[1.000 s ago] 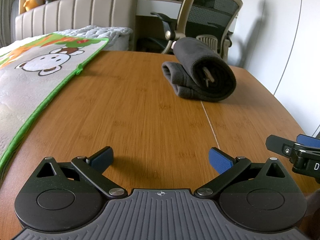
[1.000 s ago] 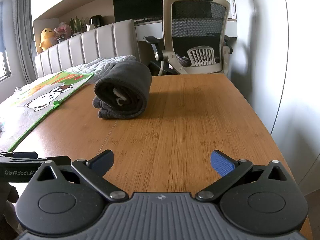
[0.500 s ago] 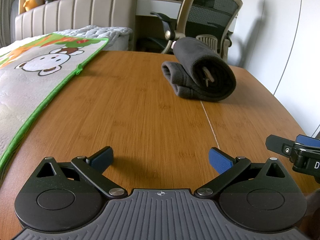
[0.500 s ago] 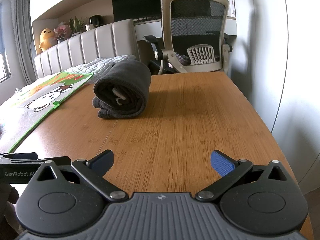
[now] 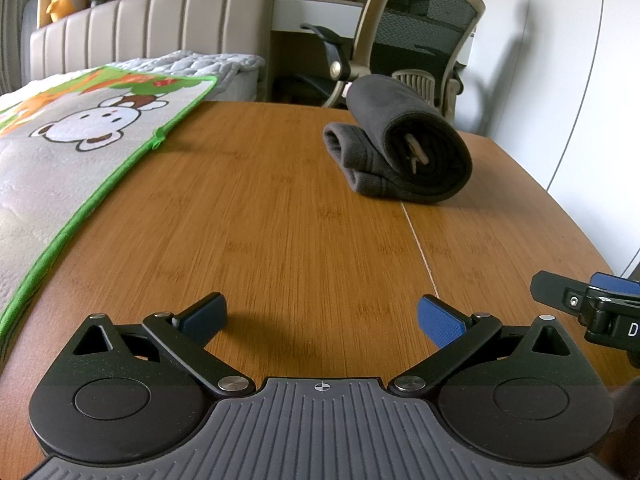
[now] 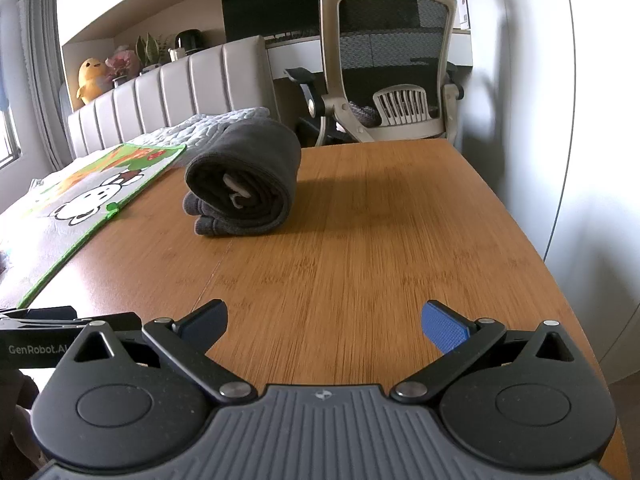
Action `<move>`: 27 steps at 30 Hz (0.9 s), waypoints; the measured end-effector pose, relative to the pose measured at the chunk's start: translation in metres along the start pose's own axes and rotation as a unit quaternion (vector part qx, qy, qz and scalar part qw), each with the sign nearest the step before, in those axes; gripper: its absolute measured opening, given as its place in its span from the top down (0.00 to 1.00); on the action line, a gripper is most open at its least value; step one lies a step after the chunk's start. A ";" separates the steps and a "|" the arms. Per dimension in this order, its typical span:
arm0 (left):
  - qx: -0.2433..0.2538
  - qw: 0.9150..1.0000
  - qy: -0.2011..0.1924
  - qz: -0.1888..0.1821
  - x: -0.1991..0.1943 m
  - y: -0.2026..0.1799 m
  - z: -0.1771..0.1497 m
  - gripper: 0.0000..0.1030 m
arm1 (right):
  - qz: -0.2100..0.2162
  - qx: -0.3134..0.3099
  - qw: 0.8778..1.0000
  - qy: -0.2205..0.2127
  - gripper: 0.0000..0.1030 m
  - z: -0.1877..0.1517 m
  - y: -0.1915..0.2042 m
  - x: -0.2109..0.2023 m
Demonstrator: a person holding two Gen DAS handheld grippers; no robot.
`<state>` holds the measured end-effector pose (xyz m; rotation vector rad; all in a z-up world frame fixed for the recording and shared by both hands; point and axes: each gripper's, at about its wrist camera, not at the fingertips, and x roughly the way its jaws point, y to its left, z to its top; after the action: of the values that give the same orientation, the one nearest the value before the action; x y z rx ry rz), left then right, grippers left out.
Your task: Fold clothes
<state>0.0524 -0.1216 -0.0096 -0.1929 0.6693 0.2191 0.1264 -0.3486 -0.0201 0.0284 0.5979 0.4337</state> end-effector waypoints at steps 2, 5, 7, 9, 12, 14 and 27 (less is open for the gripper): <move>0.000 1.000 0.000 0.000 0.000 0.000 0.000 0.00 | 0.000 0.000 1.000 0.000 0.00 0.000 0.000 0.000; 0.000 1.000 0.000 0.000 0.000 0.000 0.000 0.00 | 0.000 0.000 1.000 0.000 0.00 0.000 0.000 0.000; 0.000 1.000 0.000 0.000 0.000 0.001 0.000 0.00 | 0.000 0.001 1.000 0.000 0.00 0.000 0.000 0.000; -0.001 1.000 0.000 0.001 0.000 0.001 0.000 0.00 | 0.000 0.001 1.000 0.000 0.00 0.000 0.000 0.000; -0.006 1.000 -0.001 -0.001 -0.001 0.002 0.000 0.00 | 0.000 0.001 1.000 0.000 0.00 0.000 0.001 0.000; -0.007 1.000 -0.003 -0.004 -0.002 0.003 0.001 0.00 | -0.001 0.001 1.000 0.001 0.00 0.000 0.001 0.001; -0.014 0.996 -0.035 -0.084 -0.004 0.009 0.026 0.00 | 0.051 -0.003 0.999 0.016 0.00 0.020 -0.001 0.007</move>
<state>0.0622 -0.1075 0.0116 -0.2652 0.5769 0.0728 0.1431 -0.3447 -0.0074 0.0468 0.6278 0.5351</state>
